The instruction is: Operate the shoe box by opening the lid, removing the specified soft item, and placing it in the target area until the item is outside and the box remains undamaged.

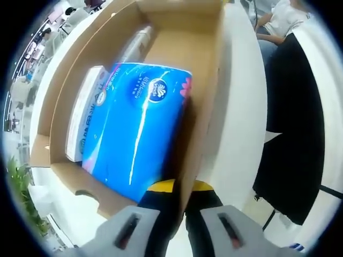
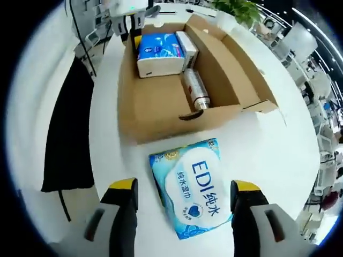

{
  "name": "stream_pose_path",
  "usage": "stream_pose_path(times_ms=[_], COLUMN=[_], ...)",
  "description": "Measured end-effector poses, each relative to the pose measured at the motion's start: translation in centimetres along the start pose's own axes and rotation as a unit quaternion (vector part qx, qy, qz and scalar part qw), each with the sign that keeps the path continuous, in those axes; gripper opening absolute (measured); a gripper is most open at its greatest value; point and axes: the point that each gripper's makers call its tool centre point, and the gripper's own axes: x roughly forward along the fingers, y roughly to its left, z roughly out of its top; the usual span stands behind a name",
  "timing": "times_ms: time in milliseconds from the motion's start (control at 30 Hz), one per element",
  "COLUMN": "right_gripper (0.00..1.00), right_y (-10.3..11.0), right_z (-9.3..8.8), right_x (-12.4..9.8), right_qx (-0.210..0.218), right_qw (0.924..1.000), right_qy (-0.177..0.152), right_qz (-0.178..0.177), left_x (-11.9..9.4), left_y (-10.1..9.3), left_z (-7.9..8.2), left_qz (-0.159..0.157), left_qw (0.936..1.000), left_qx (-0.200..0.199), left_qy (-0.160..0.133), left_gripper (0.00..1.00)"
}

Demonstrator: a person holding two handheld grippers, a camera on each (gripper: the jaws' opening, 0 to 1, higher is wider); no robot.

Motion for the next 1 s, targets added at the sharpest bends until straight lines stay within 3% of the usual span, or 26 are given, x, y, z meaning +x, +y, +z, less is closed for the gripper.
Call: stream_pose_path(times_ms=[100,167,200,267,367,500,567,600,733,833,900,1000], right_gripper=[0.65,0.55,0.53,0.53,0.53,0.52,0.46,0.41,0.39,0.38,0.40,0.37], right_y=[-0.1,-0.3,-0.2,-0.4,0.2,1.0,1.1,1.1,1.1,0.6,1.0,0.1], right_z=[0.6,2.0,3.0,3.5,4.0,3.2,2.6,2.4,2.2,2.4,3.2,3.9], right_x=[-0.3,-0.8,-1.1,-1.6,-1.8,-1.8,-1.9,-2.0,-2.3,-2.5,-2.7,-3.3], right_qx=[0.027,0.073,0.107,0.164,0.199,0.190,0.181,0.180,0.190,0.178,0.177,0.182], right_qw=[0.9994,0.9955,0.9902,0.9791,0.9689,0.9711,0.9724,0.9723,0.9692,0.9685,0.9682,0.9613], right_qy=[-0.015,-0.053,-0.083,-0.106,-0.129,-0.114,-0.109,-0.108,-0.110,-0.111,-0.120,-0.133], right_qz=[-0.012,-0.030,-0.036,-0.058,-0.070,-0.087,-0.097,-0.102,-0.112,-0.134,-0.130,-0.158], left_x=[0.0,0.0,0.0,0.0,0.0,0.0,0.0,0.0,0.0,0.0,0.0,-0.1], left_y=[0.0,0.0,0.0,0.1,0.1,0.1,0.1,0.1,0.2,0.1,0.1,0.1], left_z=[0.0,0.0,0.0,0.0,0.0,0.1,0.1,0.1,0.0,0.1,0.1,0.1], left_qz=[0.007,0.009,0.008,0.005,0.004,0.004,0.006,0.006,0.008,0.008,0.008,0.006], left_qw=[0.9999,0.9998,0.9999,0.9999,0.9999,0.9999,0.9999,0.9999,0.9999,0.9999,0.9998,0.9997], left_qx=[0.009,0.014,0.013,0.011,0.010,0.008,0.011,0.011,0.011,0.011,0.013,0.014], left_qy=[-0.004,-0.006,-0.005,-0.004,-0.005,-0.006,-0.006,-0.007,-0.010,-0.010,-0.012,-0.017], left_gripper=[0.04,0.04,0.04,0.04,0.04,0.04,0.05,0.05,0.05,0.05,0.05,0.05])
